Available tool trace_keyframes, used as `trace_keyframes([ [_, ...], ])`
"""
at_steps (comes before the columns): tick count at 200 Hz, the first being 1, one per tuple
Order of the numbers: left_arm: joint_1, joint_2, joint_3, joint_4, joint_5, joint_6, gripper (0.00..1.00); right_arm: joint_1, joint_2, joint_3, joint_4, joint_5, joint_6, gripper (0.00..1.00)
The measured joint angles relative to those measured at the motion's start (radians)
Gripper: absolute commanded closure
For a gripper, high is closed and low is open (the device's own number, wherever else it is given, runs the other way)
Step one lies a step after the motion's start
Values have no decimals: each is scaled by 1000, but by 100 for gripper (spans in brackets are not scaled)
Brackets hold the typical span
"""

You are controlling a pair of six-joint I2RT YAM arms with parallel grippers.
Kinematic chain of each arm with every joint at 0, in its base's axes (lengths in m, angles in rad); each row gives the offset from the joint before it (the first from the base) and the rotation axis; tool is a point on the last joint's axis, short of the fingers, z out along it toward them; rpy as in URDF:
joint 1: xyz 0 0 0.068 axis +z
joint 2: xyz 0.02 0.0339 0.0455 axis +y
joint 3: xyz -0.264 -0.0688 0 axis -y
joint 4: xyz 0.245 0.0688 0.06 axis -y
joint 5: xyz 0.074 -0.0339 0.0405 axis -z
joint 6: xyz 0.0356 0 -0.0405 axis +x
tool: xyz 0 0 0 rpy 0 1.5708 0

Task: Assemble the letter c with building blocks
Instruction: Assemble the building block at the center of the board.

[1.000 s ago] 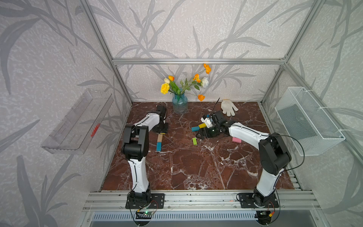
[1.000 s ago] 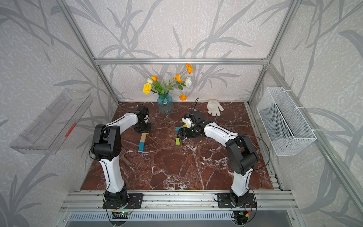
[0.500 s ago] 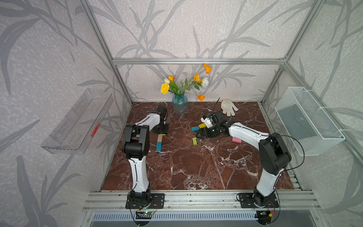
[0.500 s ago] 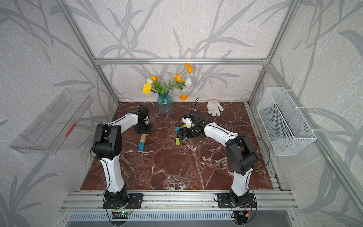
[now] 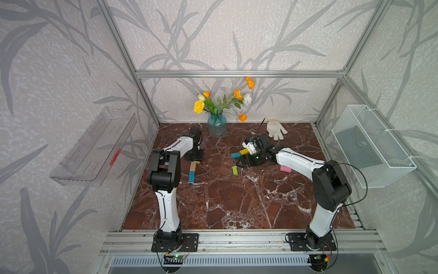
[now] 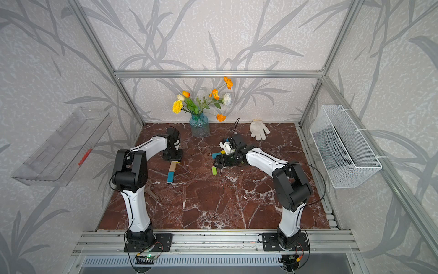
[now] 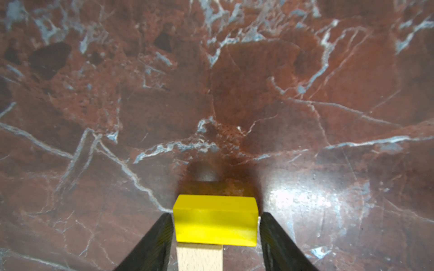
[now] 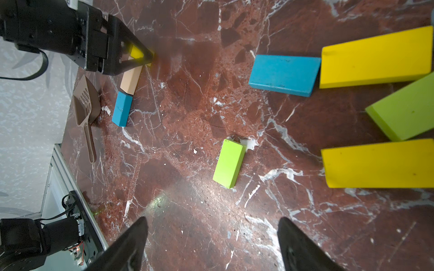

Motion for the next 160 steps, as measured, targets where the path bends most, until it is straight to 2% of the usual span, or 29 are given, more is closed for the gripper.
trace_keyframes([
  [45, 0, -48, 0, -1, 24, -5, 37, 2, -1, 0, -20, 42, 0, 18],
  [93, -20, -186, -3, -39, 71, -72, 41, 26, -24, 2, -94, 121, 3, 21],
  [133, -99, -269, -10, -130, 89, -188, 41, 34, -38, 17, -196, 177, 40, 21],
  [160, -181, -290, -32, -178, 96, -285, 41, -2, -89, -16, -235, 182, 85, 21],
])
